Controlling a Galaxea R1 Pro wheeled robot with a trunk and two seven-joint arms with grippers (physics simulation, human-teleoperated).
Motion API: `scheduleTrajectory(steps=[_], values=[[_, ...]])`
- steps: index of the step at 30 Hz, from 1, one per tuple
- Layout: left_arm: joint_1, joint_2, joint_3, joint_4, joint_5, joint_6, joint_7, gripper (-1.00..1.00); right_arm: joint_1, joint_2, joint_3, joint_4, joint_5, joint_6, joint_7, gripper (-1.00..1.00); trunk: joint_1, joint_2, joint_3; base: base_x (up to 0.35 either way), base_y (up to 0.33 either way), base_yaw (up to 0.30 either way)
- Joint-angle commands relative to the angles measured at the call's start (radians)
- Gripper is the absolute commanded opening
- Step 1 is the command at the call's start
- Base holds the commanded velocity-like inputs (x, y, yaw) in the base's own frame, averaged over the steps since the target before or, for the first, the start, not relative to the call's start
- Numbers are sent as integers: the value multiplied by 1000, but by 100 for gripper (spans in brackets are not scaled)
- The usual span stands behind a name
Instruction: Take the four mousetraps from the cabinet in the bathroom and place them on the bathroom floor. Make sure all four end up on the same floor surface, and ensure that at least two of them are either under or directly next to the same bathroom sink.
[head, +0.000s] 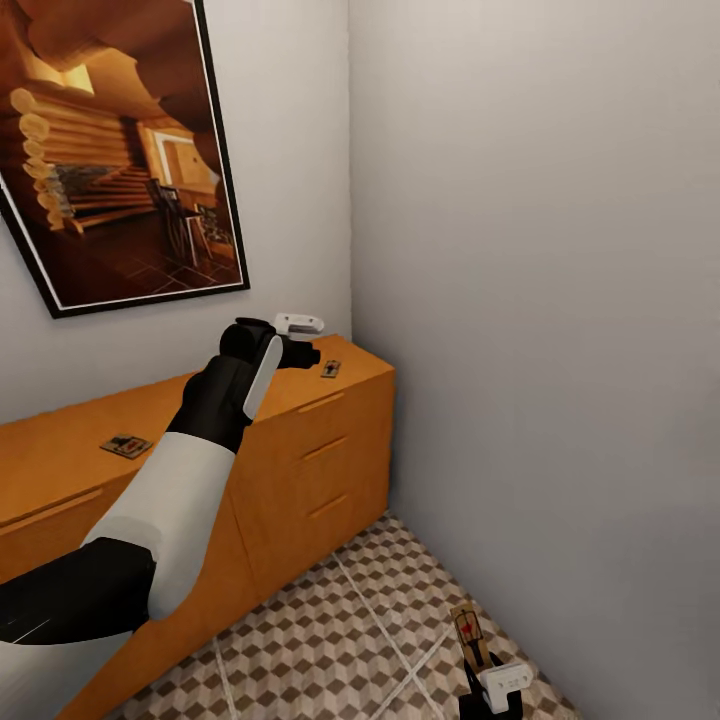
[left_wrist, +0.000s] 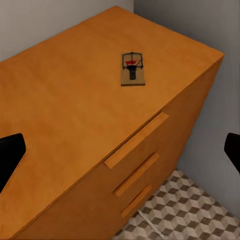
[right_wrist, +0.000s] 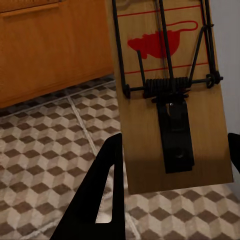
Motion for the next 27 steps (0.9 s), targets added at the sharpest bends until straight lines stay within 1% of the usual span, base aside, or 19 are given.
scheduleTrajectory(steps=[1, 9, 17, 21, 27], values=[[-1, 0, -2, 0, 8, 3, 9, 100, -1, 0, 6, 1, -4, -3, 0, -100, 0, -1, -1, 0, 155, -6], [0, 0, -2, 1, 8, 4, 9, 100, -1, 0, 7, 1, -4, -3, 0, -100, 0, -1, -1, 0, 141, -2], [5, 0, -2, 1, 8, 5, 9, 100, -1, 1, 7, 1, -4, -3, 0, -100, 0, -1, -1, 8, 20, 0], [5, 0, -2, 3, 8, 4, 9, 100, -1, 1, 7, 1, -4, -3, 0, -100, 0, -1, -1, 195, 1, 0], [6, 1, -2, 10, 8, 4, 9, 100, -1, 1, 7, 1, -3, -3, 0, -100, 0, -1, -1, 309, 0, 0]])
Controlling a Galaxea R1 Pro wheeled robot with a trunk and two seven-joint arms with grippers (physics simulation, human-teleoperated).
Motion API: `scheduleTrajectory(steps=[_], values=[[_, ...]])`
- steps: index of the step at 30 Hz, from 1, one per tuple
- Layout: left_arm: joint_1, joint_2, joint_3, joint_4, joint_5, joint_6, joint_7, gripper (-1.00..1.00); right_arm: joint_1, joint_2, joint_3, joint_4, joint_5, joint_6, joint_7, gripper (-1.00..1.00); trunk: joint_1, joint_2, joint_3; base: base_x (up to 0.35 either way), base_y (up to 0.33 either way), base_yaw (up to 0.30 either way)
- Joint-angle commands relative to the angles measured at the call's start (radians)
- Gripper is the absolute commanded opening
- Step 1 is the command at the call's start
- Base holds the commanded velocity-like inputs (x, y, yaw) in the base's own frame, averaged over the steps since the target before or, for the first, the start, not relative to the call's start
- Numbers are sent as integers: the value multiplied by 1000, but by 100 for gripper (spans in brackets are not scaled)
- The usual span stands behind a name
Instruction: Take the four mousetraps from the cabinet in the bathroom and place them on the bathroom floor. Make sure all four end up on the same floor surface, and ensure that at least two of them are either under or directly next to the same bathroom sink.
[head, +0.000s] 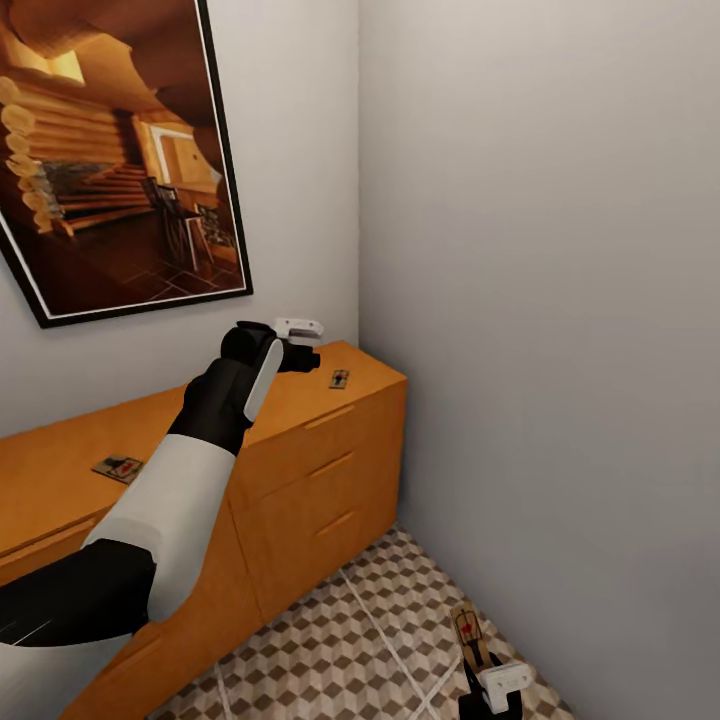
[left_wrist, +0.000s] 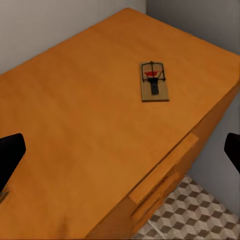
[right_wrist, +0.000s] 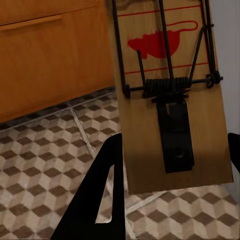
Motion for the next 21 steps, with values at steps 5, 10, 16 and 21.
scheduleTrajectory(steps=[5, 10, 16, 21], values=[[-1, 1, -1, 3, 8, 4, 9, 100, -1, 0, 6, 1, -4, -3, 0, -100, 1, 0, 2, 325, 0, 0], [0, 1, -1, 5, 8, 4, 9, 100, -1, 0, 6, 1, -5, -3, 0, -100, 1, 0, 9, 171, 0, 0], [0, 1, -1, 5, 8, 3, 9, 100, -1, 0, 5, 1, -5, -3, 0, -100, 1, 0, 11, 11, 0, 0], [0, 1, -1, 5, 8, 4, 9, 100, -1, 0, 5, 1, -4, -3, 0, -100, 1, 0, 8, 1, 0, 0]])
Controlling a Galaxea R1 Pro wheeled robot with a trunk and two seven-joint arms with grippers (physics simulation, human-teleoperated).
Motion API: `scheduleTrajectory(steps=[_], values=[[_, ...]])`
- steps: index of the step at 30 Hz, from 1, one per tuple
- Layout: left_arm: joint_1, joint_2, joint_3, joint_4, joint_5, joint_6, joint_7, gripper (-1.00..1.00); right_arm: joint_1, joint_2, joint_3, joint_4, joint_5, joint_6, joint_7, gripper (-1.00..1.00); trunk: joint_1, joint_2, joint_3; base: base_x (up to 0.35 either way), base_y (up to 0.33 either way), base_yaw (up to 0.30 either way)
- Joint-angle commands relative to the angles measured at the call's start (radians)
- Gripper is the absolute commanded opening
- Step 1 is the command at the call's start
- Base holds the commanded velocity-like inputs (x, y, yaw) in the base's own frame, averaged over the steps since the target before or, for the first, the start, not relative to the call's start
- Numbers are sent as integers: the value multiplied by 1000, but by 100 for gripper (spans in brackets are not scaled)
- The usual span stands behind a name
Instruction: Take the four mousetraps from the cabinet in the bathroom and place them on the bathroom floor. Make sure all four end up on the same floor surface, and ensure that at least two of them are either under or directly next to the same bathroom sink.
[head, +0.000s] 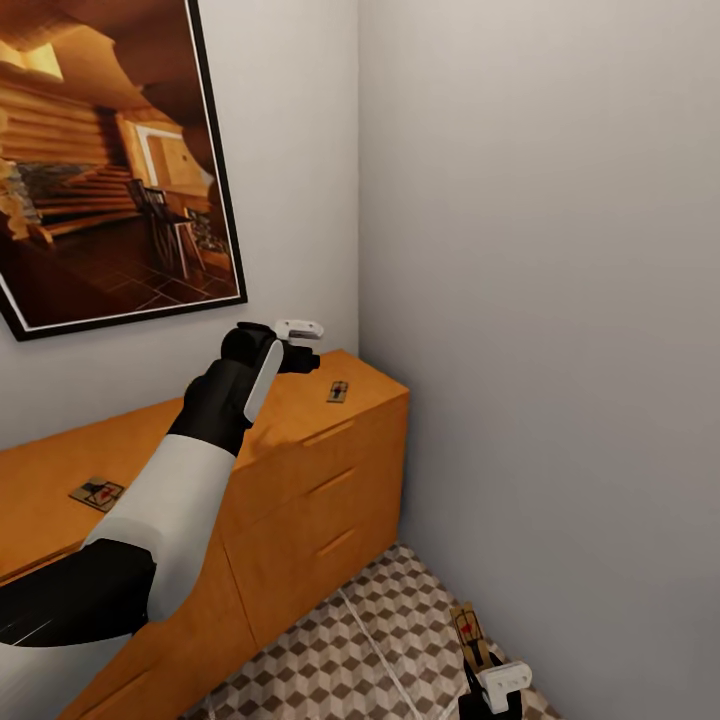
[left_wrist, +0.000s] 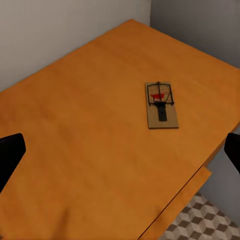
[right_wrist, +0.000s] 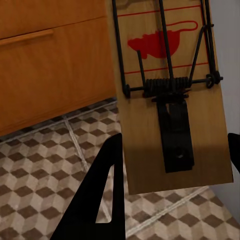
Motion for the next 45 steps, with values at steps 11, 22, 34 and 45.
scheduleTrajectory(steps=[11, 22, 34, 45], values=[[-1, 0, -3, -1, 8, 4, 9, 100, -1, 0, 6, 1, -4, -3, 0, -100, 0, -1, -18, 0, 0, 0], [-1, -2, -30, 32, 8, 4, 9, 100, -1, 0, 7, 1, -4, -3, 0, -100, 0, -1, -21, 19, 0, 0], [-6, -11, -102, 174, 12, 6, 11, 100, -1, 3, 7, 1, -4, -2, 0, -100, 0, -1, -21, 1, 0, 0], [-189, -12, -92, 355, 21, 6, 12, 100, -1, 12, 7, 1, -3, -2, 0, -100, 0, -1, -21, 0, 0, 0]])
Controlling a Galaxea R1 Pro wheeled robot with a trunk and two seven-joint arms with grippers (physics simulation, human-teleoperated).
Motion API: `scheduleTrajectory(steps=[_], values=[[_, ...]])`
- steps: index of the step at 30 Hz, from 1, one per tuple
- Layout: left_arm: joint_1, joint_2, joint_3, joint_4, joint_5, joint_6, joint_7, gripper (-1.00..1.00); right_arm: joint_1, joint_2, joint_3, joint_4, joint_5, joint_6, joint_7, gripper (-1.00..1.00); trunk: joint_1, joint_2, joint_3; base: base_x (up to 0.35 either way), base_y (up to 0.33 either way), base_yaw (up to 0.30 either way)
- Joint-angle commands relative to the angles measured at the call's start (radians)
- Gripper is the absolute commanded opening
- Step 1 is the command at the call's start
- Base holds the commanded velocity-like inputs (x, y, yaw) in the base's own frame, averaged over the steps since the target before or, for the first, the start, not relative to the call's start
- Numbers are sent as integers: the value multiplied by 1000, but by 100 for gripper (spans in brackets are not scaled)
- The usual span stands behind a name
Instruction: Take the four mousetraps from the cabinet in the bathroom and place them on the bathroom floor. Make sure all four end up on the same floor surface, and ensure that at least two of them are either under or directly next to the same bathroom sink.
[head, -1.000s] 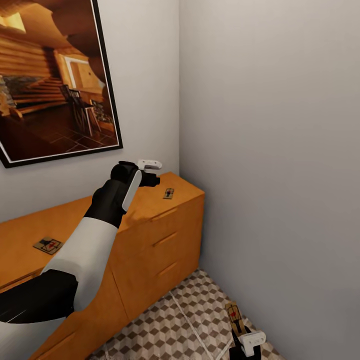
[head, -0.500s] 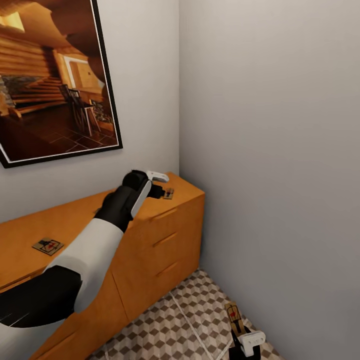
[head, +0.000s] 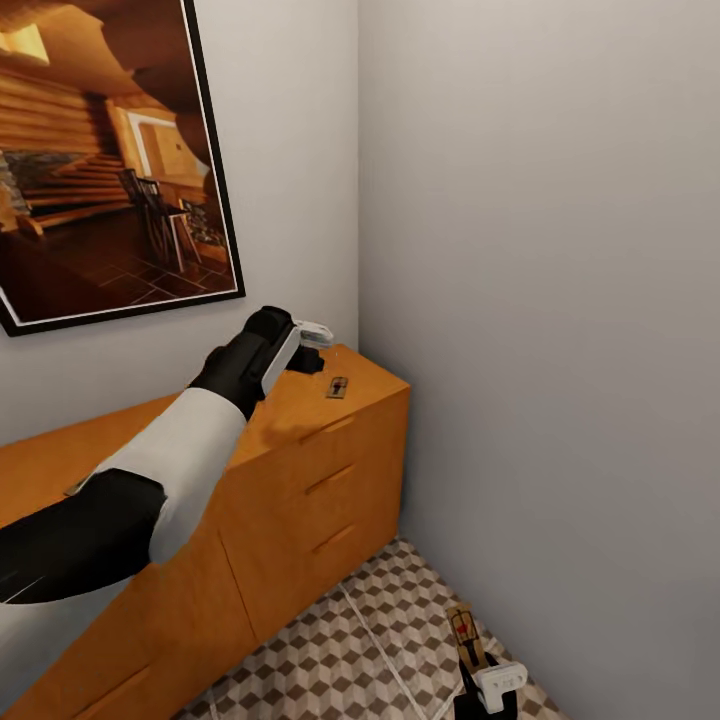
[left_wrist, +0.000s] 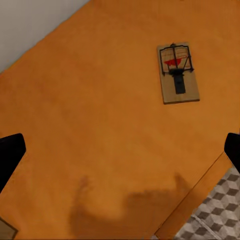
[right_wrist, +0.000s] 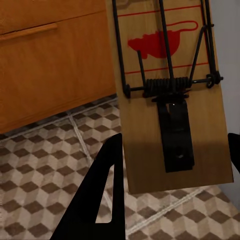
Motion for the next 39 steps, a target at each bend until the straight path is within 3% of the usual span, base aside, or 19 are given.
scheduleTrajectory(steps=[1, 4, 10, 16, 20, 24, 39], values=[[-17, 0, -3, 14, 11, 3, 9, 100, -1, 1, 5, 1, -5, -3, 0, -100, 0, 0, -1, 0, 0, 0], [-114, 1, 0, 96, 20, 3, 9, 100, -1, 3, 5, 1, -5, -3, 0, -100, 0, 0, -1, 0, 0, 0], [-211, 1, 5, 249, 69, 4, 9, 100, -1, 4, 5, 1, -5, -3, 0, -100, 0, 0, -1, 0, 0, 0], [-221, 0, 7, 346, 99, 13, -27, 100, -1, 5, 5, 1, -5, -3, 0, -100, 0, 0, -1, 0, 0, 0], [-222, 0, 8, 365, 172, 14, -175, 100, -1, 5, 5, 1, -5, -3, 0, -100, 0, 0, -1, 0, 0, 0], [-223, 0, 7, 369, 200, 14, -238, 100, -1, 5, 5, 1, -5, -2, 0, -100, 0, 0, -1, 0, 0, 0], [-223, 3, 5, 366, 210, 10, -259, 100, -1, 5, 5, 1, -5, -2, 0, -100, 0, 0, -1, 0, 0, 0]])
